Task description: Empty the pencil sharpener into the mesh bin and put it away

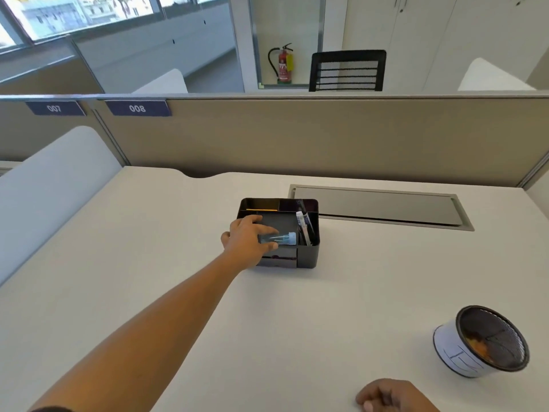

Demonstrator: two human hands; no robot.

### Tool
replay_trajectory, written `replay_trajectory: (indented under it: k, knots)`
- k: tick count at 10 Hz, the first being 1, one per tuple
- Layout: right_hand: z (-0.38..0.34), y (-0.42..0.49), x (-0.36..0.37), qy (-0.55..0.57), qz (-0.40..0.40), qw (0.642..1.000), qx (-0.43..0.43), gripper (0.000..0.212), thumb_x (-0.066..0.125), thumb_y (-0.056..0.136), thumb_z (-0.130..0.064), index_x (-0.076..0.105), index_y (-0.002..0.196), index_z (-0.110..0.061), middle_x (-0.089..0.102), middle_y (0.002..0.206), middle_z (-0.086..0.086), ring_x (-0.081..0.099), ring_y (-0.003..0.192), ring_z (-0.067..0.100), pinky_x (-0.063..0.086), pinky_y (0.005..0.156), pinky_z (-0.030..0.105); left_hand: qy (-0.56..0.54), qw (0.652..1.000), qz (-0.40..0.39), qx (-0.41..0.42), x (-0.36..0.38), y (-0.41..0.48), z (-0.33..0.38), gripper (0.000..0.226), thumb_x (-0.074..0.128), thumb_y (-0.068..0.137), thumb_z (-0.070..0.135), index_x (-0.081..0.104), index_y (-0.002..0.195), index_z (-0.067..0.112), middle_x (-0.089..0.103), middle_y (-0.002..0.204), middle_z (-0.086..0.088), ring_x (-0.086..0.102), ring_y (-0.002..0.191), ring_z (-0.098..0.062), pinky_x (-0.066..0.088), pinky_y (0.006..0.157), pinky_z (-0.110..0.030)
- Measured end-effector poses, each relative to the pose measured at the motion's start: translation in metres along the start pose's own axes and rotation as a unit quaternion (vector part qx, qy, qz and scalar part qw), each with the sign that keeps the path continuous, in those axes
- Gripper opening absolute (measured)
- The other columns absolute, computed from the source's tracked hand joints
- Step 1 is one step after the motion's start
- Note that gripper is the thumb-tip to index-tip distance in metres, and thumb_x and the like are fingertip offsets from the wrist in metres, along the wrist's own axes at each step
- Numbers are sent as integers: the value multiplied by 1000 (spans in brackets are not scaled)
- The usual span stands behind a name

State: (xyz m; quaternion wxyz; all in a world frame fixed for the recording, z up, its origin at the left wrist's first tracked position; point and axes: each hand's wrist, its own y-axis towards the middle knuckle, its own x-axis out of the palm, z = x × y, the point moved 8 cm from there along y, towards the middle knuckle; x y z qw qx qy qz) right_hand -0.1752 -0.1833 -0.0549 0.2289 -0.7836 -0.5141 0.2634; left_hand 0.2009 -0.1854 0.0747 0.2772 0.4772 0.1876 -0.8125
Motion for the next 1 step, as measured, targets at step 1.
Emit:
replay_trajectory:
  k: [1]
  knots:
    - [-3, 0, 2, 29, -1, 1000, -1, 13, 71, 91, -11, 81, 83, -15, 81, 76, -2, 69, 65, 0, 46, 63, 7, 5, 1000, 0, 5, 1, -4, 1, 53, 77, 76, 42, 57, 125, 41, 37, 150, 6, 24, 138, -23, 23, 106, -49]
